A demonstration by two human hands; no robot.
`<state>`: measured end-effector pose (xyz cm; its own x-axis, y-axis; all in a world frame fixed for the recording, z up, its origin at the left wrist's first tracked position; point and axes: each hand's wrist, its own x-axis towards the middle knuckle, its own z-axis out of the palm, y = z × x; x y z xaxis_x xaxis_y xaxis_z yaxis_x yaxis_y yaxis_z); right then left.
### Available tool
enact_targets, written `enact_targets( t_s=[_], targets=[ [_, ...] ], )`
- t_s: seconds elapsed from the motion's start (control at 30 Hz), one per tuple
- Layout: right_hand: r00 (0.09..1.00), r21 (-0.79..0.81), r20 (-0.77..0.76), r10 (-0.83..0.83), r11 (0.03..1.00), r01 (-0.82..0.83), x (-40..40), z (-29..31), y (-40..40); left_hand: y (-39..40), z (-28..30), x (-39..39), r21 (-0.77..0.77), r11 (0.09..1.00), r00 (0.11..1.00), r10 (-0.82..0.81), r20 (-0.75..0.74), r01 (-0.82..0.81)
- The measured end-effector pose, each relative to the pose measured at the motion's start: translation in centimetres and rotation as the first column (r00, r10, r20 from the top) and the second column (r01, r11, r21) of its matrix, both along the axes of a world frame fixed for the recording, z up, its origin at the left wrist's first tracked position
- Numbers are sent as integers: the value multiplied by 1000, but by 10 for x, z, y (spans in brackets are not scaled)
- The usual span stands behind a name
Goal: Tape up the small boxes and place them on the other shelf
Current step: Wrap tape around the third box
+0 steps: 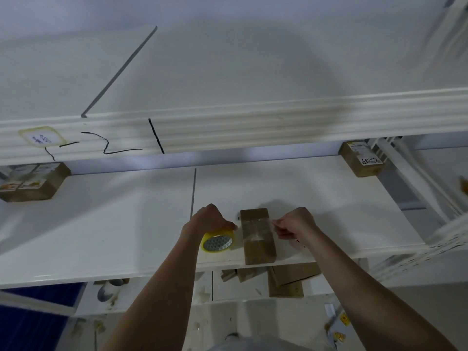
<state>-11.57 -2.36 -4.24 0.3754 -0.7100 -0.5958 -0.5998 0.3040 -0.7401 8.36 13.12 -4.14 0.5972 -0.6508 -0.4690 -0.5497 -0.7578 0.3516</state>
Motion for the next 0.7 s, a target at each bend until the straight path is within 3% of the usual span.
enact_targets(
  t_s=[0.2,0.7],
  targets=[
    [995,106,-94,45,994,-35,3,-4,-5,-7,-2,0,0,1000,999,31,-9,-31],
    [997,37,-77,7,999,-4,-2,-21,-7,-11,-16,-5,28,999,1000,29,-8,-29]
  ],
)
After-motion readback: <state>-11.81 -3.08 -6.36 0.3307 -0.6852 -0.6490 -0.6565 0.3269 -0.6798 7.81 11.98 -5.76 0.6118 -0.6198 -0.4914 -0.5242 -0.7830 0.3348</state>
